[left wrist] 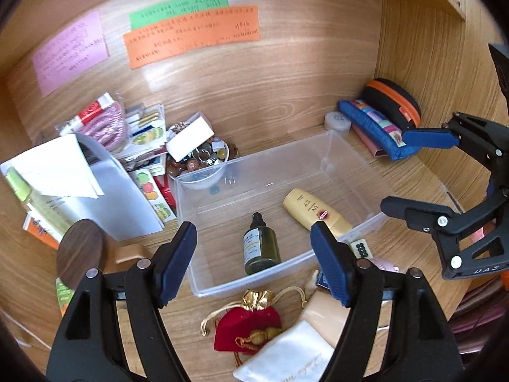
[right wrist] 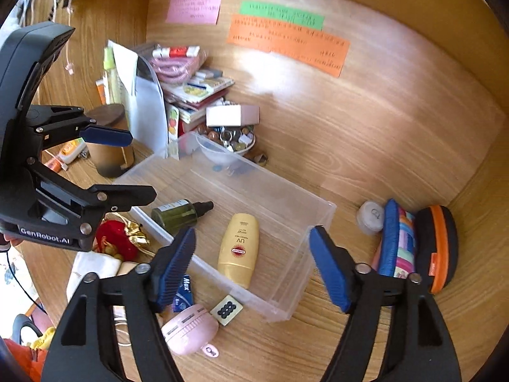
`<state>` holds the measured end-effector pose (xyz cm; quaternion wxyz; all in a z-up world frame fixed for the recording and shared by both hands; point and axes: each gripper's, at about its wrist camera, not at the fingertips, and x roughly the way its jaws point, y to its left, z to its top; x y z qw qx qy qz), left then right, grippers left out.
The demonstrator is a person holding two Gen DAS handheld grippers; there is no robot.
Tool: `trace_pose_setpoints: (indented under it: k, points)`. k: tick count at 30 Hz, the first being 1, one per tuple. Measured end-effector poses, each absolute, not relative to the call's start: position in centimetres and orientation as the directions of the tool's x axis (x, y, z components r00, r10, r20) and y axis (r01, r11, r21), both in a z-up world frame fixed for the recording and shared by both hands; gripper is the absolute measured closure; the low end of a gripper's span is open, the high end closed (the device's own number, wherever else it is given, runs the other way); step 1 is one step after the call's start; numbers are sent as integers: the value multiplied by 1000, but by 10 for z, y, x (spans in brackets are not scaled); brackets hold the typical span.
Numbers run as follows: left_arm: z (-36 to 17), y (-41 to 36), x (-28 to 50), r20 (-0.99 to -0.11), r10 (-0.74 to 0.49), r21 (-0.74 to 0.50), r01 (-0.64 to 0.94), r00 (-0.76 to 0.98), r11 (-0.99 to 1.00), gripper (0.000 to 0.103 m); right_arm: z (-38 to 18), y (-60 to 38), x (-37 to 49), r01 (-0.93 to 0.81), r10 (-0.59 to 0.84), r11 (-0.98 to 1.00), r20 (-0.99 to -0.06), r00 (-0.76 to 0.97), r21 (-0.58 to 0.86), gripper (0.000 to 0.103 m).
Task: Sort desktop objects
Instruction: 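Move both tools back toward the loose items beside the bin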
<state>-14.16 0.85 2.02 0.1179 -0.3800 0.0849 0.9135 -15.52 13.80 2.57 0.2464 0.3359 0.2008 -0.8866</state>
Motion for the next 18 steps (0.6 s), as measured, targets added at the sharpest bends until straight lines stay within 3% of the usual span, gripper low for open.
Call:
trace_pose_setpoints:
  k: [1, 3, 4, 18]
  points:
    - [22, 8, -137, -708, 146, 67, -272, -691, -960, 28, 29, 140, -150, 568, -305, -800, -685, -662, -193, 29]
    - [25, 6, -129, -692, 141, 69, -260, -708, -963, 6, 32, 142, -143, 564, -309, -802, -674, -671, -195, 29]
    - [27, 4, -125, -680, 142, 69, -255, -719, -965, 4, 34, 145, -138, 560, -310, -805, -666, -678, -195, 29]
    - [19, -7, -68, -616, 102, 95, -202, -781, -975, 4, 23, 177, -96, 506, -321, -850, -614, -721, -149, 29]
